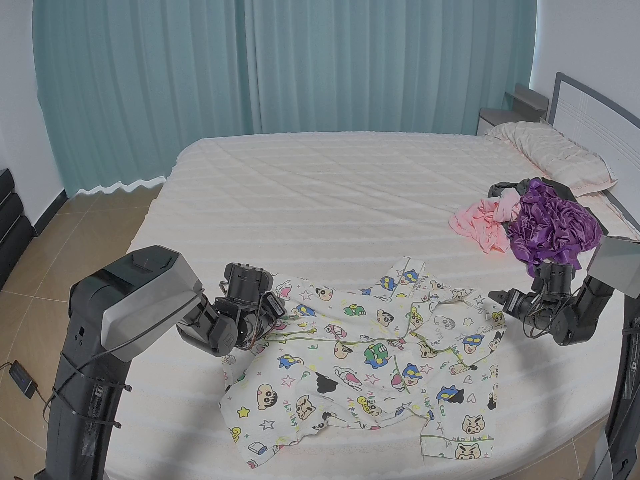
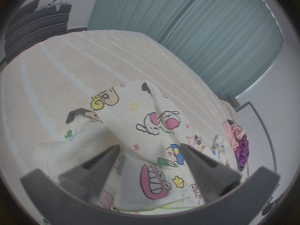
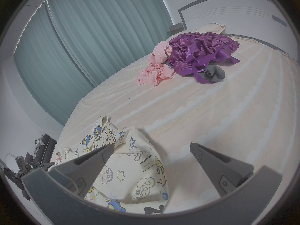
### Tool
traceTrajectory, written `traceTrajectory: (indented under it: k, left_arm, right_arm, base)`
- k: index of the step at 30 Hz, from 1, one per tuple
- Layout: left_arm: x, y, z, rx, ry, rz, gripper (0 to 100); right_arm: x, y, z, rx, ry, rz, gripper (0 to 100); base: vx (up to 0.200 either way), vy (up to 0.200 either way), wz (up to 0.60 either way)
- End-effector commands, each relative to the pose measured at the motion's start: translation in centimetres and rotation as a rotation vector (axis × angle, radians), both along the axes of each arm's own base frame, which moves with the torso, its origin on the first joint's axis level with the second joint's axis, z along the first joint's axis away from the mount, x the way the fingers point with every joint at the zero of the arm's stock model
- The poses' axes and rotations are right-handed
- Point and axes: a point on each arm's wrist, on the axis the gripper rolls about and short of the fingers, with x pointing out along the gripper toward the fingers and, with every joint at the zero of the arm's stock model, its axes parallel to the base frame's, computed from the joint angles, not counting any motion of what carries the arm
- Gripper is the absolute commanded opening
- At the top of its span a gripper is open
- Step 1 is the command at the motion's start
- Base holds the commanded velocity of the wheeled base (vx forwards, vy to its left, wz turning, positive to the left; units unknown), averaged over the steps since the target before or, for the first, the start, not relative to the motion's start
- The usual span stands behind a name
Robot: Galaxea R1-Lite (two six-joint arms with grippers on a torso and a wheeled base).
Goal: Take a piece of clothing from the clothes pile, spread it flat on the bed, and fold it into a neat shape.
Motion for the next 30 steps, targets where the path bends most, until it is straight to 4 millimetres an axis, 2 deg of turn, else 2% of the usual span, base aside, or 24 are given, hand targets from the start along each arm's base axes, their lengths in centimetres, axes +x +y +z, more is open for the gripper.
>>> traceTrajectory:
  k: [1,6,16,24,30]
  left_arm:
    - [0.5,0.2,-0.4,0.004,0.0,0.017,0]
    - [0.8,1.1,-0.2,0.021,-0.014,0.094,0]
    - [-0.3,2.5,2.7,-0.025,-0.026,0.143,0]
    - [-0.3,5.3,2.3,-0.064,0.016,0.146,0]
    - [-0.1,6.0,2.5,-0.144,0.034,0.142,0]
  right_arm:
    - [0.0,0.0,-0.1,0.001,0.002,0.001,100]
    - [0.0,0.0,-0.1,0.003,0.004,0.001,100]
    - [0.0,0.0,0.0,0.003,0.001,0.001,100]
    - [-0.1,0.0,0.0,0.003,0.002,0.001,100]
    - [-0.1,0.0,-0.1,0.002,0.004,0.0,100]
  base:
    - [0.0,0.0,0.0]
    - [0.0,0.0,0.0]
    - [0.0,0.0,0.0]
    - [0.0,0.0,0.0]
    - [0.0,0.0,0.0]
